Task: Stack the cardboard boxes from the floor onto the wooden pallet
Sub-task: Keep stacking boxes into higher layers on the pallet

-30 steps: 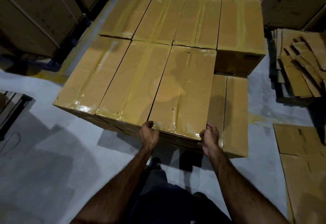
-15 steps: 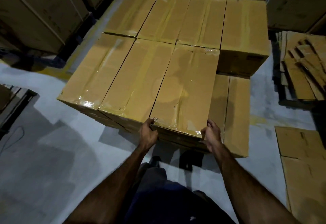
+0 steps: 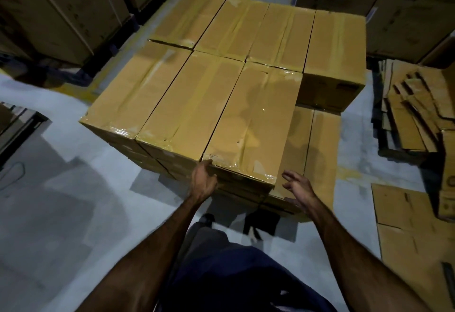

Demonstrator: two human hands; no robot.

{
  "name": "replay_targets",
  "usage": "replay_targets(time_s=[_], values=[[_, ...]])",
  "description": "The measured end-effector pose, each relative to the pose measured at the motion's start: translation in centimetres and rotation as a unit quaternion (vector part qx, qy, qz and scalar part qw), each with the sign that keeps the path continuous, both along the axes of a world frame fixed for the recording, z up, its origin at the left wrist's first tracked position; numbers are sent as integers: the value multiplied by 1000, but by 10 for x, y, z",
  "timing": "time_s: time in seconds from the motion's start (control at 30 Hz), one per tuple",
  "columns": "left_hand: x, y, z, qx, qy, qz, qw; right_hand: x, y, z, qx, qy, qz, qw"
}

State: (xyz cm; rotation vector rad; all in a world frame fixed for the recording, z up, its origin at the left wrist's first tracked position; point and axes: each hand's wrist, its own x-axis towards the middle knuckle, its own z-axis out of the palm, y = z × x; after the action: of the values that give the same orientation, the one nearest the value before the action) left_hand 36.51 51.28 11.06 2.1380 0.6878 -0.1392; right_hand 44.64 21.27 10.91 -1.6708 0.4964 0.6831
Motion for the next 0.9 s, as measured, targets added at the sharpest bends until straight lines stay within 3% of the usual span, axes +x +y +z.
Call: replay_targets(time_s=[0.37,0.77,0.9], values=[[-69,-56,-14,-67,16,69,995,-45,-40,24,-26,-1,71,997],[-97,-112,-12,-48,40,27,998,-71,-64,-2,-61,-20,85,994],[-70,-115,10,8,35,-45,998,-55,-60,-2,-52,-20,79,995]])
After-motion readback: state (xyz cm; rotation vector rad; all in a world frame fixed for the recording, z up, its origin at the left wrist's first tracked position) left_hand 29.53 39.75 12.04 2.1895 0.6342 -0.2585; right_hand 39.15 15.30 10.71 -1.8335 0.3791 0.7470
